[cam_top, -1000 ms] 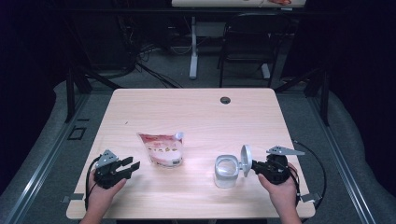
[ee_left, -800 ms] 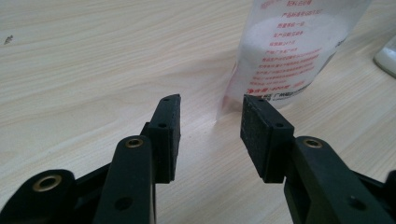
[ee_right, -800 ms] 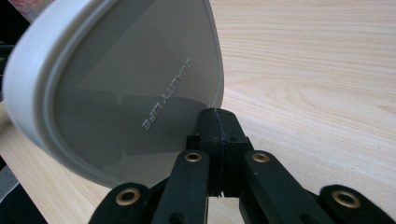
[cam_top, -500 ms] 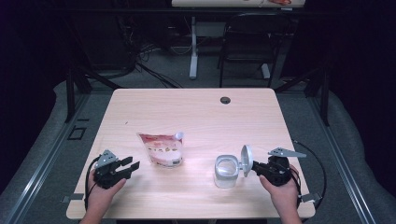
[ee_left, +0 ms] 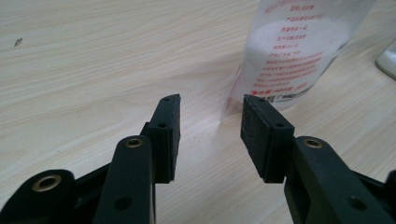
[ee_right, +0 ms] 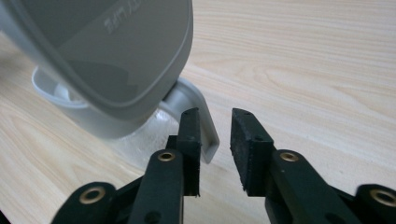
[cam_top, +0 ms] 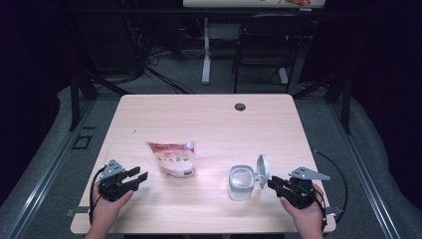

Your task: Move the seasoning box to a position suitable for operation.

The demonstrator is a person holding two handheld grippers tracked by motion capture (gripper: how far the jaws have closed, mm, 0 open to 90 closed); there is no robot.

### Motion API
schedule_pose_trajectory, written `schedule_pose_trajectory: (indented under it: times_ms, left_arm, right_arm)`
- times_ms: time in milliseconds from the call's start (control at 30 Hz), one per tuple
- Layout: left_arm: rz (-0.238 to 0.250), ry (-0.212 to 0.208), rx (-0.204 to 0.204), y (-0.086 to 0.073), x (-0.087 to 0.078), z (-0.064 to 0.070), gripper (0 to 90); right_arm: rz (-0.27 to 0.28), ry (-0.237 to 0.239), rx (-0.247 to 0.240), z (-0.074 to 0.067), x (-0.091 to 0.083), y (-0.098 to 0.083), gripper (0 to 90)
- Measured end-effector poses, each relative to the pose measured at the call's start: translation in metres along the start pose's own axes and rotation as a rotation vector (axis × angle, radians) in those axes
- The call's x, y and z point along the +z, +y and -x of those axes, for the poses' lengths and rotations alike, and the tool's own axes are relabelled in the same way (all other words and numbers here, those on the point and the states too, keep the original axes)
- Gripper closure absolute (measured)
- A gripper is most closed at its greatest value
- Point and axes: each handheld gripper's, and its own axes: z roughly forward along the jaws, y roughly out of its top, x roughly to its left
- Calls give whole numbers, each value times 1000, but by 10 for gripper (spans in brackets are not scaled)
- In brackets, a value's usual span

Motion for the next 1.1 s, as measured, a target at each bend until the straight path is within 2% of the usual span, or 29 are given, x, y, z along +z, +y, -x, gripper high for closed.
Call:
schedule_pose_trajectory:
  times_ms: [333, 700, 867, 1100]
  left_arm:
    - [0, 3, 0, 0, 0, 0, 580]
    - [-6, 11, 6, 0, 1, 0, 578]
    - [-5, 10, 5, 0, 1, 0, 578]
    - [-3, 12, 5, -2, 0, 0, 578]
  right_arm:
    - [-28, 5, -9, -2, -3, -10, 638]
    - [-21, -13, -38, -7, 17, -10, 583]
    - [-15, -12, -25, -6, 24, -9, 592]
    - [-20, -4, -38, -10, 29, -7, 689]
